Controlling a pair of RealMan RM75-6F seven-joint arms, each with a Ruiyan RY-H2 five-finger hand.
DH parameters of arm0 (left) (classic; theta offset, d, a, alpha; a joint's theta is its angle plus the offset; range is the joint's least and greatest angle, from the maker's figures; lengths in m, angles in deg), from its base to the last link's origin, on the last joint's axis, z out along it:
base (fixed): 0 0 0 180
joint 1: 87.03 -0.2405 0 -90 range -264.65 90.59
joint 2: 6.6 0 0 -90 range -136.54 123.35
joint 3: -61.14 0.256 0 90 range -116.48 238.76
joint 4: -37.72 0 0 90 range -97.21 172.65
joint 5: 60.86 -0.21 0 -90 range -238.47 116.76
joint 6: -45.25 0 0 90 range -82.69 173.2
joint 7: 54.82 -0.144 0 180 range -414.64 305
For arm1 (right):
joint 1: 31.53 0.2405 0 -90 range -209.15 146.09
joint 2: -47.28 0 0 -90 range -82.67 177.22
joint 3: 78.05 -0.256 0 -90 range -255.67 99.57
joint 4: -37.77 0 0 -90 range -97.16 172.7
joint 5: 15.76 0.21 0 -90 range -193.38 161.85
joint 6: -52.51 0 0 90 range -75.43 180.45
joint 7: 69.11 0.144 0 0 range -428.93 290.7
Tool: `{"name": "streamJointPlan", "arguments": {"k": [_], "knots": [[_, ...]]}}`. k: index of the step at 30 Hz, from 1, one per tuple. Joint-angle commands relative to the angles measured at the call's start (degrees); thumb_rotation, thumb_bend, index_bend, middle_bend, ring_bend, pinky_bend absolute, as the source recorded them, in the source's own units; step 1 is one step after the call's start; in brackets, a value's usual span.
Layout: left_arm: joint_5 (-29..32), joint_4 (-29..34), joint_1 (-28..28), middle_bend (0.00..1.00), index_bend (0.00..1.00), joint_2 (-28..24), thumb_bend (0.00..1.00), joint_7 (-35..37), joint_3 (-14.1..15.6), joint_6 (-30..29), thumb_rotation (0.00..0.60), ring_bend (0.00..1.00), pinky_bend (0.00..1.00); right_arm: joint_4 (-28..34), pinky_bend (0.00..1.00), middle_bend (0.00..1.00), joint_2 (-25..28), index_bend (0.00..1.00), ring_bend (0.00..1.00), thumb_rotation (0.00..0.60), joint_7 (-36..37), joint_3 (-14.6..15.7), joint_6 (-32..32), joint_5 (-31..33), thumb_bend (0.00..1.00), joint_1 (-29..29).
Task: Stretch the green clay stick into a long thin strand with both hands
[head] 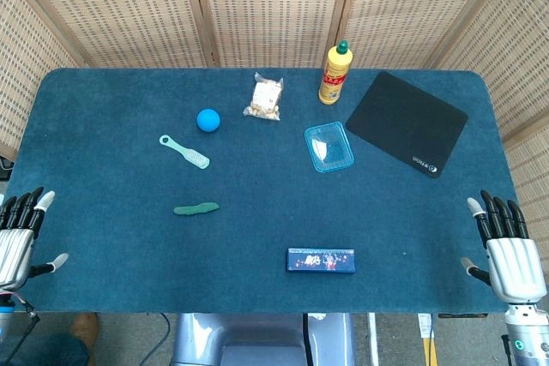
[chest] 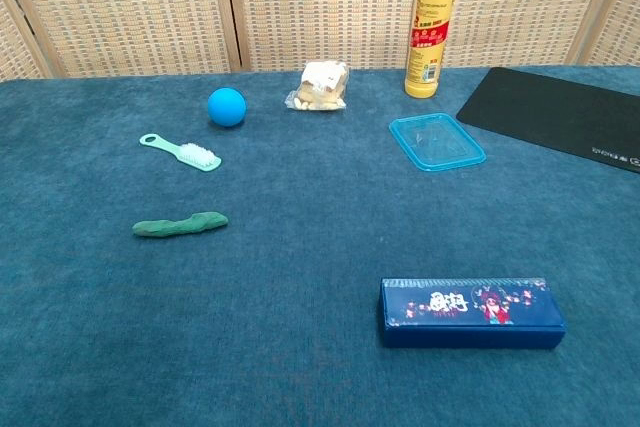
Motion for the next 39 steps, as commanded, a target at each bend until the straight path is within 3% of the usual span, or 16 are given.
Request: {"name": "streamJointPlan", "arguments": {"k": [1,6,13,16,19,22,30,39], "knots": [[-0.33,-0.44,-0.16,0.00,0.00,0.45,0.00,-0.16,-0.16,-0.63,0.600,0.00,0.00,0.07,0.00,0.00,-0.04,0.00,0.00,0.600,0.20,0.00,-0.05,0.00,0.00,-0.01],[-0.75,-1.95,0.13,0.00,0.00,1.51,0.00,0.26,-0.35,-0.59,0.600,0.00,0.00,0.01,0.00,0.00,-0.05,0.00,0.00,0.600,0.54,0.16,0.01,-0.20,0.00,-0.14],[0.05,-5.51,3.94,0.00,0.01,5.65,0.00,-0.44,-1.96,4.09,0.600,0.00,0.00,-0.02,0.00,0.00,-0.16,0.00,0.00,0.600,0.75,0.10,-0.59,0.01,0.00,0.09],[1.05,-6.77,7.02,0.00,0.12,8.26,0.02,-1.30,-2.85,8.51,0.600,0.00,0.00,-0.05,0.00,0.00,-0.35,0.00,0.00,0.600,0.79,0.15,-1.29,0.32,0.00,0.31],[1.87,-8.55,11.21,0.00,0.26,11.48,0.15,-3.49,-4.03,13.76,0.600,0.00,0.00,-0.08,0.00,0.00,-0.52,0.00,0.00,0.600,0.55,0.06,-1.98,0.62,0.00,0.64],[2.18,-12.25,14.60,0.00,0.33,15.49,0.21,-4.85,-5.03,16.85,0.600,0.00,0.00,-0.34,0.00,0.00,-0.61,0.00,0.00,0.600,0.29,-0.05,-2.57,1.22,0.00,0.80],[6.63,-18.05,20.04,0.00,0.42,22.78,0.28,-7.82,-6.45,23.75,0.600,0.00,0.00,-0.97,0.00,0.00,-0.80,0.00,0.00,0.600,0.78,-0.36,-3.76,2.80,0.00,1.02],[7.67,-21.91,22.43,0.00,0.45,27.71,0.29,-8.49,-5.67,25.34,0.600,0.00,0.00,-1.75,0.00,0.00,-0.96,0.00,0.00,0.600,1.52,-0.62,-4.71,3.86,0.00,1.32]]}}
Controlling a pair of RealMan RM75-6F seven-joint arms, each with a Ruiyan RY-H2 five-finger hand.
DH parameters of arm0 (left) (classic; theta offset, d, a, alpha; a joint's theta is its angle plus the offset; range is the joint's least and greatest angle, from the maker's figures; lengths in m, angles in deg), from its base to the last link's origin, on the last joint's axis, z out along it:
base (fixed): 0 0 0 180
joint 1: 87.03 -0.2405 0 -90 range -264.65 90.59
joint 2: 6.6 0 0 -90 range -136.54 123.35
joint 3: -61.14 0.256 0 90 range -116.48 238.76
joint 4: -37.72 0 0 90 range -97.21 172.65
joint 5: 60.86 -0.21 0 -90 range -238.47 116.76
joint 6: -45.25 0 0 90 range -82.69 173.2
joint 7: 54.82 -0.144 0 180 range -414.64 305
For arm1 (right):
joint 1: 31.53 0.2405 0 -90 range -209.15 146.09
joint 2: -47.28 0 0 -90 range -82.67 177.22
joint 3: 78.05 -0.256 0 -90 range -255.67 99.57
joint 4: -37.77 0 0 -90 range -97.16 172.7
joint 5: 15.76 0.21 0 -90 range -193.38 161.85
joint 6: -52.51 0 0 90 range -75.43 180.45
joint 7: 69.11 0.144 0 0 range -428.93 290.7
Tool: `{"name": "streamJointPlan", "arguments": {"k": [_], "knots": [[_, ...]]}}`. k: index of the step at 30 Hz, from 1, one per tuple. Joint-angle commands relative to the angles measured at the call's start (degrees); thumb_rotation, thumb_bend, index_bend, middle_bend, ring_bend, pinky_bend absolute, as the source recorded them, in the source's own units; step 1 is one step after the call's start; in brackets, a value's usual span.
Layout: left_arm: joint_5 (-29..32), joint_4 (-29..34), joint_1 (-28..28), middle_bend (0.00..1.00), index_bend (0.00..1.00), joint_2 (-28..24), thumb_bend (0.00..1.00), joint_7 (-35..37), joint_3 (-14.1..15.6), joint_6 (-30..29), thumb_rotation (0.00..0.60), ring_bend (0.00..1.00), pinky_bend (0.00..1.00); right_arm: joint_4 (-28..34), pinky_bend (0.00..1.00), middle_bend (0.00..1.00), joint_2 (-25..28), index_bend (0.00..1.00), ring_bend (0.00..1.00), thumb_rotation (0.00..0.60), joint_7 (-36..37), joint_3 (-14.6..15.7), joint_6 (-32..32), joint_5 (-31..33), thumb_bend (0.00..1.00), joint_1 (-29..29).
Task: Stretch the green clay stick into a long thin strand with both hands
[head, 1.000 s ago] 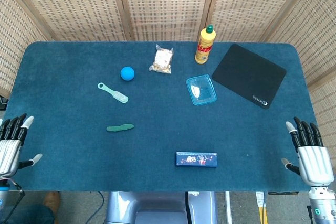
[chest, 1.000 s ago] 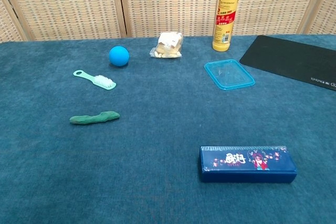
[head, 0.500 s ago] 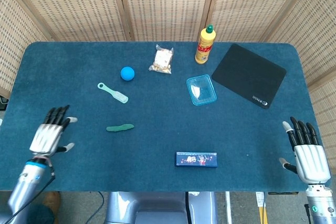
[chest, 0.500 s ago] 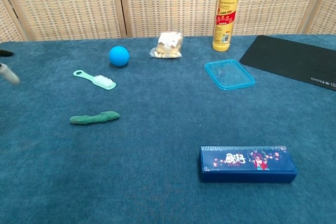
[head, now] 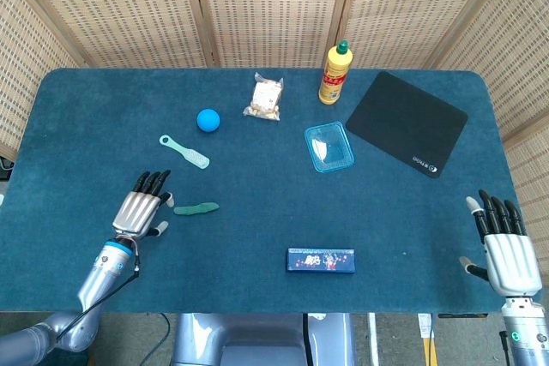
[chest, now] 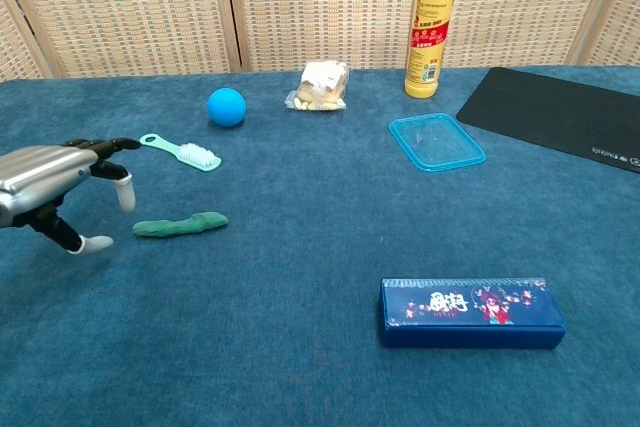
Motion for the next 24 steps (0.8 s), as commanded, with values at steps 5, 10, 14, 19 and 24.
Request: {"name": "streamJointPlan", "arguments": {"k": [5,10,14,19,24], "knots": [[1.64,-3.03,1.96,0.00,0.46,3.36,0.31,-0.98,-0.32,1.29,0.600,0.00,0.00,-0.25,0.00,0.00,0.03,0.00,0.00,0.600,0.60,-0.12,-0.39,0.35,0.00,0.20],[2.35,-5.18,2.78,0.00,0.48,5.45,0.31,-1.13,-0.71,1.21,0.600,0.00,0.00,-0.34,0.00,0.00,0.14,0.00,0.00,0.600,1.03,-0.18,-0.41,0.51,0.00,0.18],[2.79,-6.46,3.18,0.00,0.49,6.66,0.31,-1.15,-0.64,1.14,0.600,0.00,0.00,-0.43,0.00,0.00,0.30,0.00,0.00,0.600,1.50,-0.27,-0.44,0.71,0.00,0.17],[2.87,-7.41,3.53,0.00,0.50,7.50,0.32,-0.87,-0.43,1.05,0.600,0.00,0.00,-0.47,0.00,0.00,0.40,0.00,0.00,0.600,1.87,-0.31,-0.58,0.89,0.00,0.21],[3.03,-8.32,3.84,0.00,0.52,8.29,0.37,-0.95,-0.28,1.04,0.600,0.00,0.00,-0.39,0.00,0.00,0.50,0.00,0.00,0.600,2.07,-0.30,-0.52,0.87,0.00,0.19]]}}
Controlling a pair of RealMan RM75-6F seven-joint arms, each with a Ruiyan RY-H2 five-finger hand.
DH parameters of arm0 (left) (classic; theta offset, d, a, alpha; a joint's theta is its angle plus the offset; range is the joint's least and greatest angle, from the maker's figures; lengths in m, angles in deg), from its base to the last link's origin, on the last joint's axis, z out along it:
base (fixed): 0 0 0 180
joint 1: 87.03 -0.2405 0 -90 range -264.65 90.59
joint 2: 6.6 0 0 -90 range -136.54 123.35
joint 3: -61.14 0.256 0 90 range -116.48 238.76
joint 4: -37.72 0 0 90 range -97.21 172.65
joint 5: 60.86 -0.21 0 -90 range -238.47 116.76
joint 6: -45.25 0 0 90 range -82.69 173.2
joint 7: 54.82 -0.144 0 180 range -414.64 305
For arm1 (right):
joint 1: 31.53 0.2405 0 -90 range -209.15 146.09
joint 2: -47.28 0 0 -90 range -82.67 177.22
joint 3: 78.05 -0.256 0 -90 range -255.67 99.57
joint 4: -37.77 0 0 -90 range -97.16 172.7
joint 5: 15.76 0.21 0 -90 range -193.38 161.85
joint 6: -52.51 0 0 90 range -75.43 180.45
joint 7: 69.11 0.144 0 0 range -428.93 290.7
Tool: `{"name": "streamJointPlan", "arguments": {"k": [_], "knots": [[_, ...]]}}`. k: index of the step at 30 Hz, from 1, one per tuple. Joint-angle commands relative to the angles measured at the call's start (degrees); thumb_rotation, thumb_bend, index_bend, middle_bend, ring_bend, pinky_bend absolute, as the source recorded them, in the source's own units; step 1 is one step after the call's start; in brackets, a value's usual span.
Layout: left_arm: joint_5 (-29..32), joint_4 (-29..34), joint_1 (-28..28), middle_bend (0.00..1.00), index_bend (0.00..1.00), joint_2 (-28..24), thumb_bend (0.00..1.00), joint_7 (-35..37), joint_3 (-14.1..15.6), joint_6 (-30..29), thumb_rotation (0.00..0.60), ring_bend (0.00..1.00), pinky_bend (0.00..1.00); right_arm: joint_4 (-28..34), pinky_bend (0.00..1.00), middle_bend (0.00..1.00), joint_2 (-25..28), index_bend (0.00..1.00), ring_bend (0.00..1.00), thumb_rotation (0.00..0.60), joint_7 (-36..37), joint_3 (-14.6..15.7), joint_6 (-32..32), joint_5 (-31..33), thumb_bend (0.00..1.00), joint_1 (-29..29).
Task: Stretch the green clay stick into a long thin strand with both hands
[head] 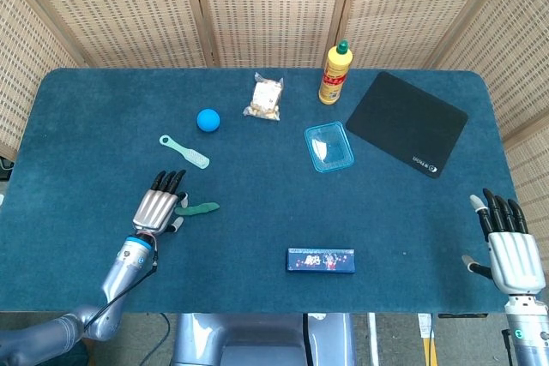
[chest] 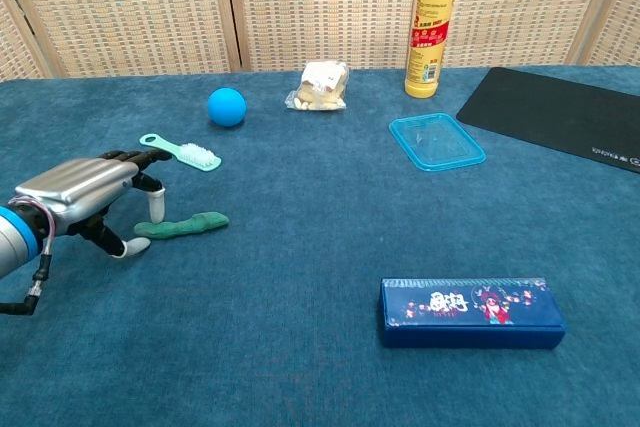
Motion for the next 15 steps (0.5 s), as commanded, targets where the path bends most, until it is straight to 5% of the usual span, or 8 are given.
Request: {"name": "streamJointPlan", "arguments": {"k": [1,15], "knots": [[0.11,-0.53,0.19,0.00,0.52,0.48,0.38,0.07,0.05,-0.08,0.600,0.00,0.00,0.04,0.00,0.00,0.04,0.00,0.00,0.600,0.08,0.02,0.00,0.01,0.00,-0.02],[1.58,-2.56,0.94,0.00,0.54,1.83,0.38,0.21,-0.42,0.32,0.600,0.00,0.00,0.00,0.00,0.00,0.02,0.00,0.00,0.600,0.09,0.09,-0.14,0.17,0.00,0.01]]}}
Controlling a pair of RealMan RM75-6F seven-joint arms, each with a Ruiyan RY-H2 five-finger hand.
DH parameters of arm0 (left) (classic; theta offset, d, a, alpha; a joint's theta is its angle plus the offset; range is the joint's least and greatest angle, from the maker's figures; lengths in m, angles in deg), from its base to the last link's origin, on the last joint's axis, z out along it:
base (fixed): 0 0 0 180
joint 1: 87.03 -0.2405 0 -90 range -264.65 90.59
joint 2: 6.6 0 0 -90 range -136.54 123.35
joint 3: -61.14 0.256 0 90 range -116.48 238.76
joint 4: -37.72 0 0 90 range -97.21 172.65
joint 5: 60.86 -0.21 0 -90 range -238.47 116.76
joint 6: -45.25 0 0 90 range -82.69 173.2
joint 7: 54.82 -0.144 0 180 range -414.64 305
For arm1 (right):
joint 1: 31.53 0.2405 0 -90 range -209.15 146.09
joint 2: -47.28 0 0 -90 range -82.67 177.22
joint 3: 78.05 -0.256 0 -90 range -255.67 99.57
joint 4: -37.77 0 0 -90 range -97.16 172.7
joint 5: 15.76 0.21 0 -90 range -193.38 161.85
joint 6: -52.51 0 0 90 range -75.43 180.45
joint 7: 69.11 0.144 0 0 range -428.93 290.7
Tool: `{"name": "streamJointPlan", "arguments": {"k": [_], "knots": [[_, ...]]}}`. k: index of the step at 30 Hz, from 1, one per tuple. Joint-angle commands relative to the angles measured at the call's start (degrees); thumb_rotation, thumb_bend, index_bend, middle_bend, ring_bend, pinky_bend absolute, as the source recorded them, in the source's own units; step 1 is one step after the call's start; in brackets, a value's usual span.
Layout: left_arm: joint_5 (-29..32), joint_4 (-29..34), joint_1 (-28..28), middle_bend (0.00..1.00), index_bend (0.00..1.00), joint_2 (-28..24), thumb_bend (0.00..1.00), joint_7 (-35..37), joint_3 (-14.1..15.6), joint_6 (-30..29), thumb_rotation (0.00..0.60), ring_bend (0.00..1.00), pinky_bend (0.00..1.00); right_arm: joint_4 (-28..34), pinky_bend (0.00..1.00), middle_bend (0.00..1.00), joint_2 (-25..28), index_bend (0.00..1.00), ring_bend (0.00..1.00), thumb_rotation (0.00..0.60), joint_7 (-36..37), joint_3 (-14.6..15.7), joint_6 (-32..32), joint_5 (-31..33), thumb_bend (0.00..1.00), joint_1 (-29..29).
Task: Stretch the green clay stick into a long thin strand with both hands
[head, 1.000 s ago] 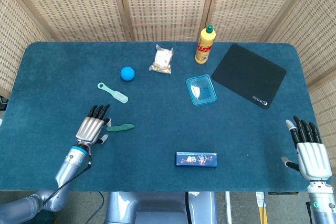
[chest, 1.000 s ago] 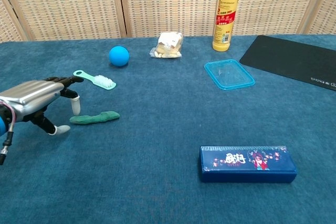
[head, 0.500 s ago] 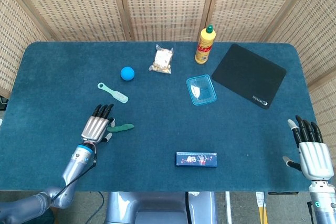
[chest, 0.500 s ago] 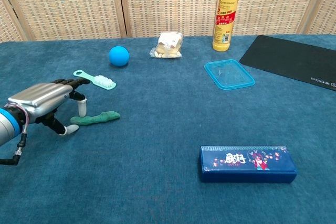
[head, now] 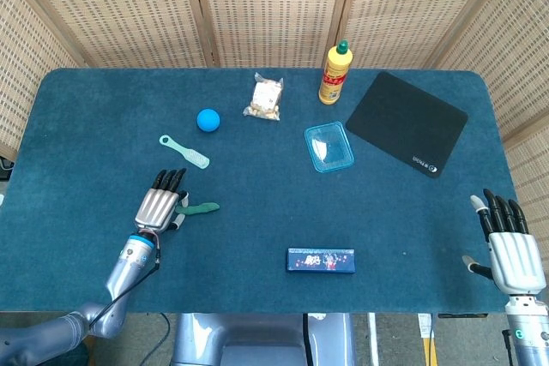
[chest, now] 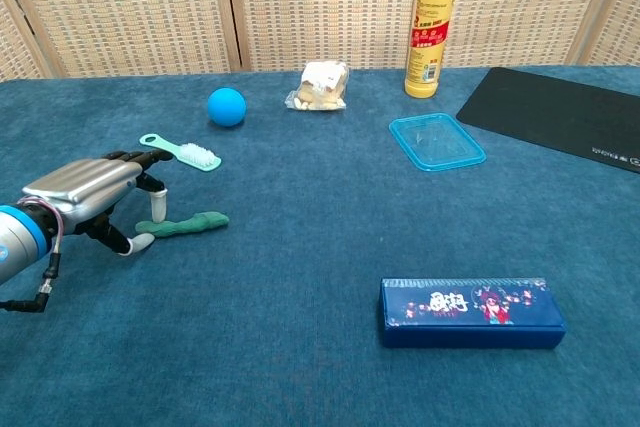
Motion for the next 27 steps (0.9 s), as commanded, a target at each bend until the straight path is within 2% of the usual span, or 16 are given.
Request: {"name": "streamJointPlan", "arguments": {"k": [1,8,16,24,27], "knots": [[0.12,-0.21,0.13,0.00,0.54,0.10,0.39,0.11,-0.02,0.12,0.600,0.00,0.00,0.04,0.00,0.00,0.00,0.00,0.00,0.600,0.03,0.00,0.01,-0.02,0.00,0.01],[0.89,-1.19,0.60,0.00,0.60,0.79,0.43,0.54,-0.39,0.47,0.600,0.00,0.00,0.15,0.00,0.00,0.09,0.00,0.00,0.600,0.36,0.05,0.17,-0.20,0.00,-0.04],[-0.49,-1.43,0.42,0.00,0.73,1.22,0.46,4.02,-0.66,-1.79,0.600,0.00,0.00,0.05,0.00,0.00,0.11,0.00,0.00,0.600,0.57,0.14,0.07,-0.25,0.00,-0.01],[-1.65,1.18,-0.17,0.00,0.75,-0.62,0.48,8.29,-0.99,-3.50,0.600,0.00,0.00,0.11,0.00,0.00,-0.01,0.00,0.00,0.600,0.38,0.33,-0.07,-0.48,0.00,0.08],[-1.94,3.32,-0.60,0.00,0.76,-1.76,0.49,12.75,-1.34,-3.57,0.600,0.00,0.00,-0.07,0.00,0.00,-0.16,0.00,0.00,0.600,0.82,0.49,0.07,-1.17,0.00,0.21]]}}
